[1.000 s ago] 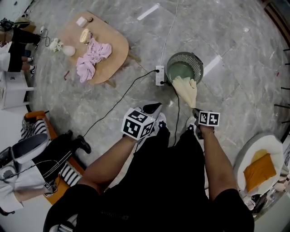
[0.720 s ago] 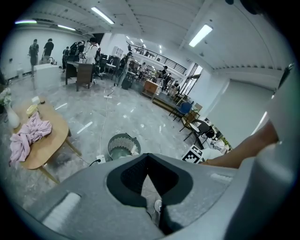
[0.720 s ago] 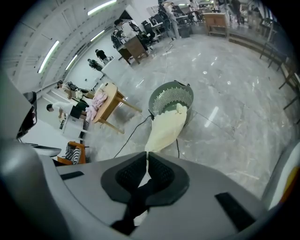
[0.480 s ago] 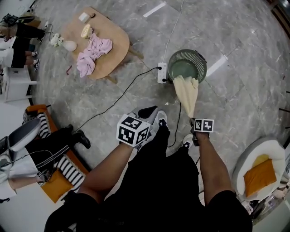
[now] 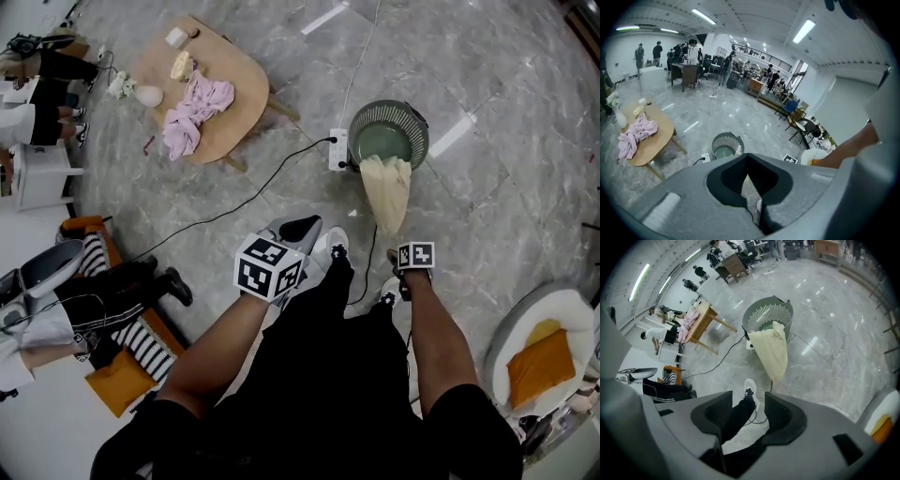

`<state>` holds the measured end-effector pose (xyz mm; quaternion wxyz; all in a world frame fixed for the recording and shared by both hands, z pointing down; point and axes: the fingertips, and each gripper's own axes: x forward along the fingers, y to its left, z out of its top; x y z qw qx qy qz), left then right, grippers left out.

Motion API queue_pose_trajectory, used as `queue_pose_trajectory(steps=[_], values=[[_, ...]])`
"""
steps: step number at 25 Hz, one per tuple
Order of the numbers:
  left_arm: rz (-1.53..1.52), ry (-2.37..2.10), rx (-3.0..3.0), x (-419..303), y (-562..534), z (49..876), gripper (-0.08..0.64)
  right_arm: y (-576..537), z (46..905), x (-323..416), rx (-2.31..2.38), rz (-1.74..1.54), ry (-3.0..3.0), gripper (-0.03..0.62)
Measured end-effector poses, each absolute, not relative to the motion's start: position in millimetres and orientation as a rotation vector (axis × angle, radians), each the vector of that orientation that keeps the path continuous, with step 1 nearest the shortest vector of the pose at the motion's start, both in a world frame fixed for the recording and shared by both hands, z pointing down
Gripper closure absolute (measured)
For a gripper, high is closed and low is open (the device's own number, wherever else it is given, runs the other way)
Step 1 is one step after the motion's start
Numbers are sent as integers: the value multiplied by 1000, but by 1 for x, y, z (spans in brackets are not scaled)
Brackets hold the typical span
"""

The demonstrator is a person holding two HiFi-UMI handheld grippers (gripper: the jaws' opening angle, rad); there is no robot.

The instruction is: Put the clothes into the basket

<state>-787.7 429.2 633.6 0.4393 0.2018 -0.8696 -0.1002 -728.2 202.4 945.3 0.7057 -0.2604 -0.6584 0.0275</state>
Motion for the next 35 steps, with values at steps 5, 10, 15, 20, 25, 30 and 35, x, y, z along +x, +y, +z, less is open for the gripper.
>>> queue_pose_trajectory(steps=[5,10,15,20,25,30,35], values=[[-258,-2194,500,-809,428,623,560,201,928,-742,-593,80,-1483,379],[-270,-2222,521,-805,406,610,560,192,903,-750,-603,133,-1519,379],[-292,-2253,519,-790,384,596,560,185,864,-756,-657,201,-1579,379],[-284,-2280,506,-767,365,580,560,181,807,-768,-752,261,-1697,388],[-268,-2316,488,-736,346,566,560,169,730,-779,-843,336,-1894,468],[-342,-2368,484,-710,309,547,560,153,657,-768,-982,389,-2046,575],[-345,-2421,518,-678,269,523,560,143,591,-737,-1135,430,-2101,577]])
